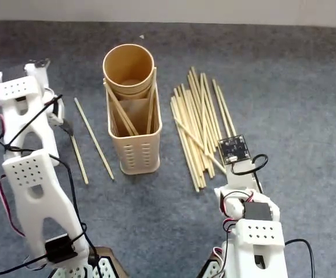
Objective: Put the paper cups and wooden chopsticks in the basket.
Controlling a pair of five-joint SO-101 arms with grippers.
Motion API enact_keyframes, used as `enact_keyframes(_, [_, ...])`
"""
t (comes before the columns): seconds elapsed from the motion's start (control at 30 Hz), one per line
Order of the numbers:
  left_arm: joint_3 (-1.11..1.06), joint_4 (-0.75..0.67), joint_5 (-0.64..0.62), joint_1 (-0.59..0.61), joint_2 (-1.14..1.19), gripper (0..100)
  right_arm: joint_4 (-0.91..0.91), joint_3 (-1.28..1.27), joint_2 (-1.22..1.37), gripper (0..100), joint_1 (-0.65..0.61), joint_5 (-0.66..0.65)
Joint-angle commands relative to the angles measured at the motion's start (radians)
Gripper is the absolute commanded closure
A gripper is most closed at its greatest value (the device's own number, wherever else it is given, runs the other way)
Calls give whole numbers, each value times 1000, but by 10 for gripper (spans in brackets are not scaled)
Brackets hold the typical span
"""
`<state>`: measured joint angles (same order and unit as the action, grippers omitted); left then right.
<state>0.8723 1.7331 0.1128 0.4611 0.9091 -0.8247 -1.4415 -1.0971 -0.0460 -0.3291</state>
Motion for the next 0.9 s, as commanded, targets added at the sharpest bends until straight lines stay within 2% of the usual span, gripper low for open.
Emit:
enact_keyframes(0.0, [8, -2, 0, -12, -24, 755, 13, 2, -13, 868, -12, -11])
enact_keyframes(0.4, [16, -9, -69, -219, 117, 755, 13, 2, -13, 868, -12, -15])
enact_keyframes(0.67, [223, 23, -109, -231, 119, 755, 13, 2, -13, 868, -12, -15])
enact_keyframes(0.87, [239, 21, -112, -260, 128, 755, 13, 2, -13, 868, -12, -15])
